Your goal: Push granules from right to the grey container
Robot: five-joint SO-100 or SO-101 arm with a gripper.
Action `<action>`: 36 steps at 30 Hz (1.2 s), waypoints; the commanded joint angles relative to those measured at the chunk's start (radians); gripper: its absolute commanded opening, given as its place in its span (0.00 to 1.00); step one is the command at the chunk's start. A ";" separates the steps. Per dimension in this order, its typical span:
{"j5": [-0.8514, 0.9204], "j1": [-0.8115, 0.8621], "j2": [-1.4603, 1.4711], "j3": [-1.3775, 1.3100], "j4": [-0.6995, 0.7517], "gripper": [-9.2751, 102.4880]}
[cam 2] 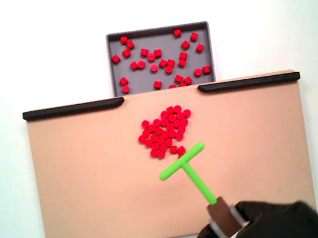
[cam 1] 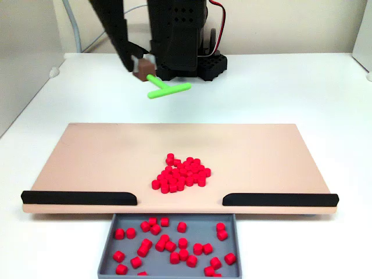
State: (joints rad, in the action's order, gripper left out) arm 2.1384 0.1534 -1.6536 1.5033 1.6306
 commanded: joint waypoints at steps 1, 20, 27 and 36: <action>-0.279 -0.069 -0.091 0.031 -0.008 0.08; -0.687 -0.172 -0.106 0.089 -0.009 0.08; -0.726 -0.186 -0.110 0.089 -0.009 0.08; -0.683 -0.184 -0.061 0.089 -0.014 0.08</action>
State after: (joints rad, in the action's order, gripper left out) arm 1.4404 -0.0322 -1.7196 1.5969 1.6260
